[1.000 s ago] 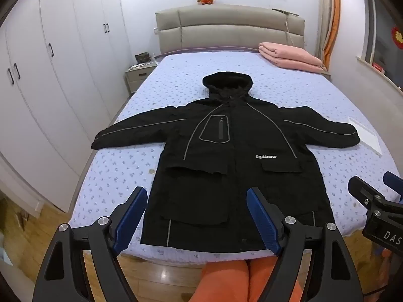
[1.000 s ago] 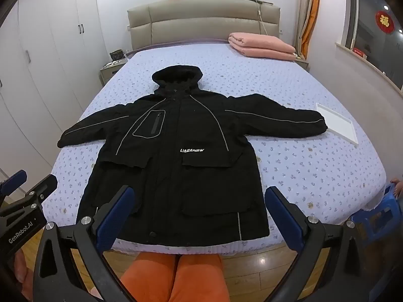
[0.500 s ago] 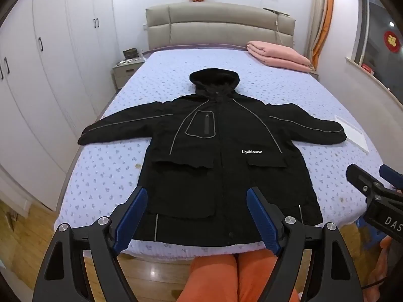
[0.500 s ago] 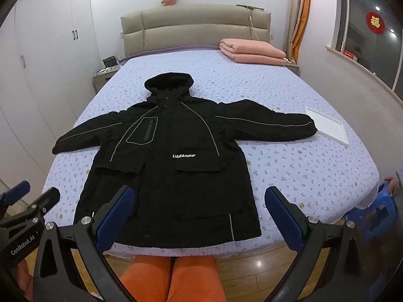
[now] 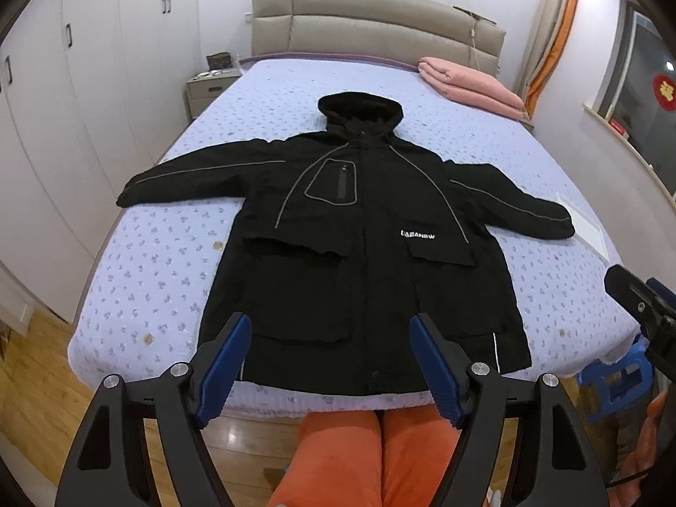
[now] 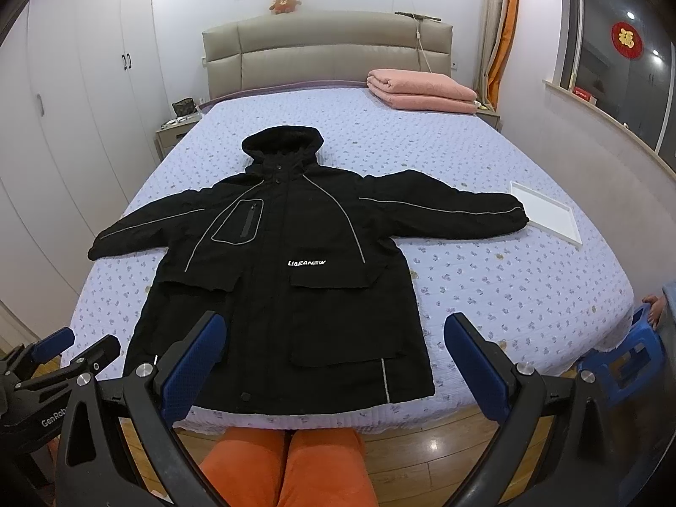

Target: Fold large clothes

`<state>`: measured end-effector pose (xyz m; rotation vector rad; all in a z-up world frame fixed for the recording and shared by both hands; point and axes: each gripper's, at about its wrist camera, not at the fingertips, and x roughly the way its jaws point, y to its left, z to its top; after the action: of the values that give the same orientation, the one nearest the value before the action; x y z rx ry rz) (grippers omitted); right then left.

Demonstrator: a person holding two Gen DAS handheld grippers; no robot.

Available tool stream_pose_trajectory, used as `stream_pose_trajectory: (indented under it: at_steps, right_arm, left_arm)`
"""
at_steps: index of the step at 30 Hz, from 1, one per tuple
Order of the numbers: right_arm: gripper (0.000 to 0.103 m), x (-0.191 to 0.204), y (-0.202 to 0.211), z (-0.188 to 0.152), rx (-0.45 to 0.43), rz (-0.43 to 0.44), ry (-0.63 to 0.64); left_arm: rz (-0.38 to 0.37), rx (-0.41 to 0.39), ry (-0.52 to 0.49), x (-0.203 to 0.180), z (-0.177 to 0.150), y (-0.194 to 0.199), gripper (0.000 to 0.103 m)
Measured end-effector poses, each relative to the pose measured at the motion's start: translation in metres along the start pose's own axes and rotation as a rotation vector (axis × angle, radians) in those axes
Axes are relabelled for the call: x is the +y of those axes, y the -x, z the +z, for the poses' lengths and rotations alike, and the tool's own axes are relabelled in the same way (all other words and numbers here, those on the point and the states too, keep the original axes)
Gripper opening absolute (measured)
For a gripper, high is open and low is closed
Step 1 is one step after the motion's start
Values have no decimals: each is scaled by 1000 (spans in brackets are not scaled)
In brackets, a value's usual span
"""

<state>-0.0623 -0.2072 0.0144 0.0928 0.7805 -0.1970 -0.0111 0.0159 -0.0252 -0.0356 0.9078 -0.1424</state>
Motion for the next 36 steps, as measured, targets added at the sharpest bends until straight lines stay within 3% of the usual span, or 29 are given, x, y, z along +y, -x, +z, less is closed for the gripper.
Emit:
stream_pose_trajectory:
  at_steps: [5, 8, 13, 18, 25, 31, 36]
  right_arm:
    - [103, 0, 2, -1, -4, -3, 1]
    - [103, 2, 7, -3, -13, -9, -1]
    - [103, 1, 15, -4, -20, -10, -8]
    - [103, 3, 30, -5, -47, -11, -3]
    - [103, 10, 53, -8, -75, -18, 5]
    - [103, 16, 72, -15, -110, -23, 1]
    - [103, 18, 74, -18, -116, -23, -1]
  left_arm:
    - [53, -74, 62, 6, -2, 6, 79]
    - [45, -75, 81, 14, -3, 8, 79]
    - [84, -71, 22, 10, -4, 11, 79]
    - [26, -74, 21, 11, -9, 24, 79]
    - [13, -133, -24, 4, -14, 51, 79]
    - [57, -203, -59, 5, -21, 75, 79]
    - [61, -210, -50, 11, -19, 78, 79]
